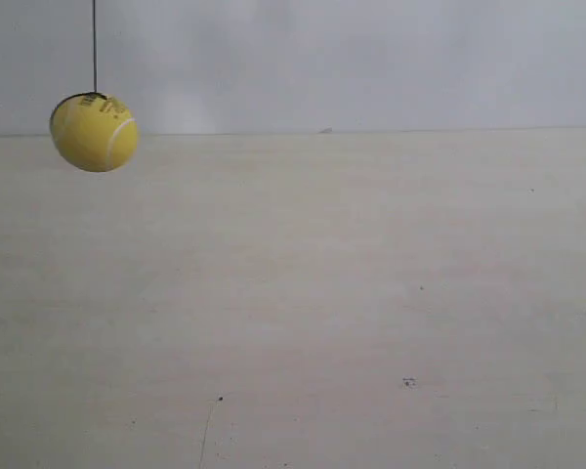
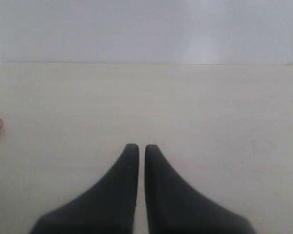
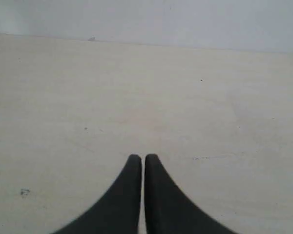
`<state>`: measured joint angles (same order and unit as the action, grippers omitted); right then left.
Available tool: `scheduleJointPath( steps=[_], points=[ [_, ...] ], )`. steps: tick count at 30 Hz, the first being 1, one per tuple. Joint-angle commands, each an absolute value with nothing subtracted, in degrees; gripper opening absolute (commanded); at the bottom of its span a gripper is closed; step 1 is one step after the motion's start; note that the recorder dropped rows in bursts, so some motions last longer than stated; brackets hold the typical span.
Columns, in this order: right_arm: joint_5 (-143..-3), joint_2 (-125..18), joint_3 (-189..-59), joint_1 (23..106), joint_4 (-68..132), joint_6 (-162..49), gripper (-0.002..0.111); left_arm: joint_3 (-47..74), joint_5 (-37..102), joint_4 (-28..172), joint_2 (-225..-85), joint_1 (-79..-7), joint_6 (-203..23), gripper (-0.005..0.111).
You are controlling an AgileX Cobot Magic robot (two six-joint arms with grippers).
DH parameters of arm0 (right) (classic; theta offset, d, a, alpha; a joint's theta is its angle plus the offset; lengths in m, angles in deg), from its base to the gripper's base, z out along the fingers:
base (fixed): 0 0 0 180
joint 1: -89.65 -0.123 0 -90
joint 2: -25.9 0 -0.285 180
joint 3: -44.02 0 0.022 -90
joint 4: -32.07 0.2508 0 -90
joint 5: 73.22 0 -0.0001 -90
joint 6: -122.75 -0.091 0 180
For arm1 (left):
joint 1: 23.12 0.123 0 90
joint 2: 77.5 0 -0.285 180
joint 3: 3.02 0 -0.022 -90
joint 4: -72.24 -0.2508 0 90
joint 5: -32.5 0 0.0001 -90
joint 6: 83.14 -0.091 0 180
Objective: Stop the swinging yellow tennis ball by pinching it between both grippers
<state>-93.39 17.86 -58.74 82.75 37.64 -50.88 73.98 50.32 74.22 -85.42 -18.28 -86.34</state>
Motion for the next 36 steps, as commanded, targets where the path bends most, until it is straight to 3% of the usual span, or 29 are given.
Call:
scheduleJointPath(
  steps=[1,6,12,17,26,36],
  points=[
    [-93.1,18.1,-58.8,82.9,37.4,-51.3,0.000,74.2,48.1,72.2,-85.3,-18.3,-88.5,0.005],
    [-88.5,18.1,-58.8,82.9,36.8,-47.4,0.000,74.2,38.9,72.8,-85.3,-18.3,-87.8,0.005],
    [-72.5,18.1,-58.8,82.9,36.8,-48.0,0.000,74.2,25.0,74.8,-85.3,-18.3,-81.4,0.005],
    [-61.7,18.1,-58.8,82.9,36.8,-54.0,0.000,74.2,14.8,74.3,-85.3,-18.3,-55.0,0.005],
    [-59.3,18.1,-58.8,82.9,37.1,-69.9,0.000,73.5,6.1,49.1,-85.3,-18.3,-27.4,0.005],
    [-50.6,18.1,-58.8,82.8,37.5,-79.9,0.000,63.8,-0.4,29.8,-102.9,-18.3,-18.2,0.005]
  ],
)
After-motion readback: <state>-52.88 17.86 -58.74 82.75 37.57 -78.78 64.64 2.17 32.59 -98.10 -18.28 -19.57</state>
